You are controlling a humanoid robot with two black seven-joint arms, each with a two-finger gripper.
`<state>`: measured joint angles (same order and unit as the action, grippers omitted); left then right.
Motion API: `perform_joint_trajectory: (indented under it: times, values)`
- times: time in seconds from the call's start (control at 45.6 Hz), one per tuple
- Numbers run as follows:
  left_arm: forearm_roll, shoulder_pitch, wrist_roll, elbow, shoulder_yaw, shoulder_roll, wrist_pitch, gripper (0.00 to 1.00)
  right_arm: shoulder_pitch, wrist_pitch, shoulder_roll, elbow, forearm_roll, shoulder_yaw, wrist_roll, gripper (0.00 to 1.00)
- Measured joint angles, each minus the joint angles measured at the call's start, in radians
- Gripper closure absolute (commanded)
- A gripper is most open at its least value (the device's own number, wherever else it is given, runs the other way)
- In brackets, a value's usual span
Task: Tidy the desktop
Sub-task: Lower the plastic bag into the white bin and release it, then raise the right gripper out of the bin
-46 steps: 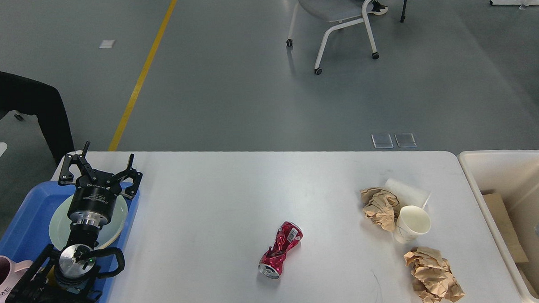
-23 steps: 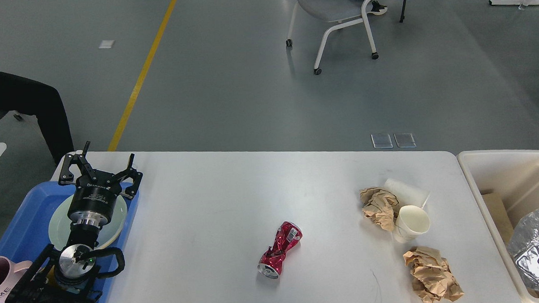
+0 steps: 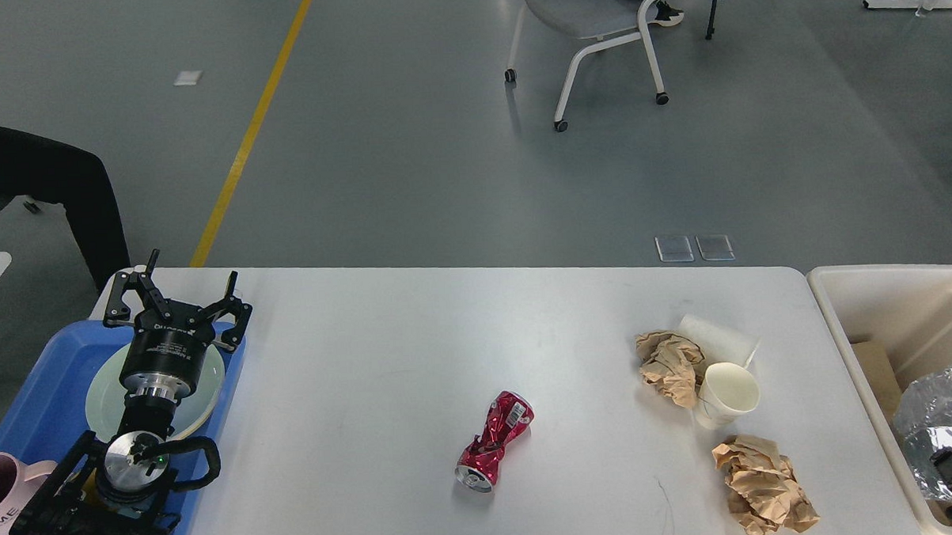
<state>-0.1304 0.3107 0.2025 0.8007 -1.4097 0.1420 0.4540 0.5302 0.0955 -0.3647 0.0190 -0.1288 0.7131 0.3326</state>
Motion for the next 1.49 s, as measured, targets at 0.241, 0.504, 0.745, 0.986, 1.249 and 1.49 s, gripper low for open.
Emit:
perform_joint_trajectory:
  times: [0.241, 0.504, 0.745, 0.986, 1.249, 1.49]
  values:
    - [0.000, 0.000, 0.000, 0.000, 0.000, 0.000, 0.000, 0.04, 0.024, 0.029, -0.005, 0.018, 0.001, -0.002, -0.001, 0.00]
    - [0.000, 0.000, 0.000, 0.000, 0.000, 0.000, 0.000, 0.04, 0.218, -0.094, -0.128, 0.193, 0.016, -0.004, 0.000, 0.00]
    - [0.000, 0.000, 0.000, 0.000, 0.000, 0.000, 0.000, 0.04, 0.579, -0.181, -0.257, 0.578, 0.066, 0.085, 0.135, 0.00]
    - [0.000, 0.000, 0.000, 0.000, 0.000, 0.000, 0.000, 0.04, 1.013, -0.408, -0.213, 0.832, 0.073, 0.293, 0.193, 0.00]
    - [0.000, 0.001, 0.000, 0.000, 0.000, 0.000, 0.000, 0.04, 1.415, -0.794, -0.078, 0.998, 0.060, 0.374, 0.194, 0.00]
    - [0.000, 0.001, 0.000, 0.000, 0.000, 0.000, 0.000, 0.04, 1.718, -0.873, -0.028, 1.310, 0.044, 0.374, 0.194, 0.00]
